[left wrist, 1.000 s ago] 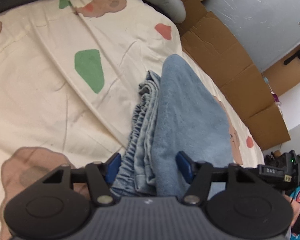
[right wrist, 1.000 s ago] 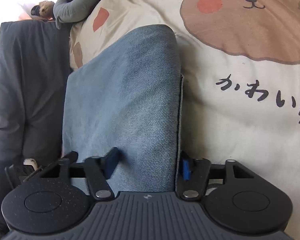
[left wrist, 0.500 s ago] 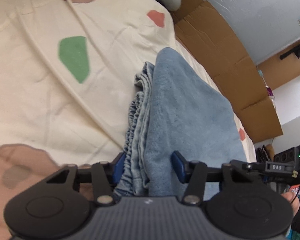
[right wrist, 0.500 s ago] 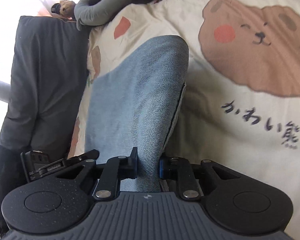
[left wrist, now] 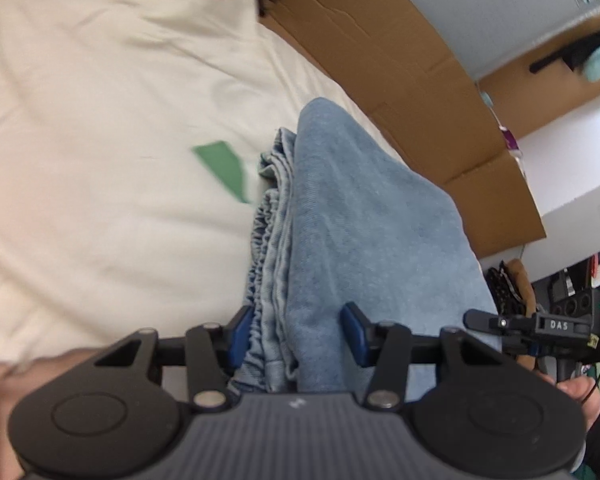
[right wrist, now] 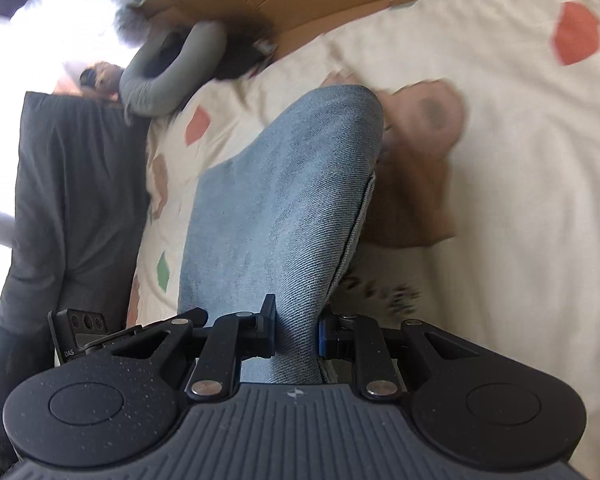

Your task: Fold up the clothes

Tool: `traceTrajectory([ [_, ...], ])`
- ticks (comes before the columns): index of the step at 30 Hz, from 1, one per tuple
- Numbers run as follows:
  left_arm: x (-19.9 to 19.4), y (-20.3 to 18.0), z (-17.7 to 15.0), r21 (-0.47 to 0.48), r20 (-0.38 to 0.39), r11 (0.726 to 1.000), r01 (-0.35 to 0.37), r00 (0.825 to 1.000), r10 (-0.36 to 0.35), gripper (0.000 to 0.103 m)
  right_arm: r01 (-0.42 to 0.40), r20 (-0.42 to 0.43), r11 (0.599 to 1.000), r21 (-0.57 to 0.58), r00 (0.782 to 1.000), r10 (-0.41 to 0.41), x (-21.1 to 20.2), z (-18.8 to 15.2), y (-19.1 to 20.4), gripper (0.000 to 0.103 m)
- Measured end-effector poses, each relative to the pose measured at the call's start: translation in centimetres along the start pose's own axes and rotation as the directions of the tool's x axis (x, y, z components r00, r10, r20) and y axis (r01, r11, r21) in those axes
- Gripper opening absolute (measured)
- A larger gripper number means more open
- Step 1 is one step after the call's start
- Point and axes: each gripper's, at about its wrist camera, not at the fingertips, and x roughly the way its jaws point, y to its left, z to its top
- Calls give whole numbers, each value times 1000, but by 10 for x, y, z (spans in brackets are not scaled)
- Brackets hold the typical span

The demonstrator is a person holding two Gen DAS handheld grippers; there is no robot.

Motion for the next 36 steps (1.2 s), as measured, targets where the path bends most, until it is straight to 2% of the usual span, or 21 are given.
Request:
traceTrajectory([
  [9,35,-31,14,41,-47,999,12,999,-10,48,24,80,997,67,996,-29,-37,14,-48,18],
  [19,67,-58,30,86,-95,996,12,995,-4,48,1,143,991,131,990,-20,-47,18,-73,18],
  [21,69,-63,29,100,-106,995,0,994,11,48,20,138,991,132,990,-39,-46,17,-78,19],
  [24,71,-71,29,123,-123,992,-21,992,36,48,66,99,987,143,992,-81,-44,9,-85,26],
  [25,70,-74,30,134,-128,991,-28,991,45,48,59,105,986,156,992,-76,-47,5,-89,29],
  [30,65,-88,31,181,-146,981,-69,985,96,48,12,146,976,220,988,-45,-59,-15,-106,29],
  [36,49,-98,20,174,-113,977,-126,983,146,50,11,144,973,232,989,-45,-70,-35,-109,31],
])
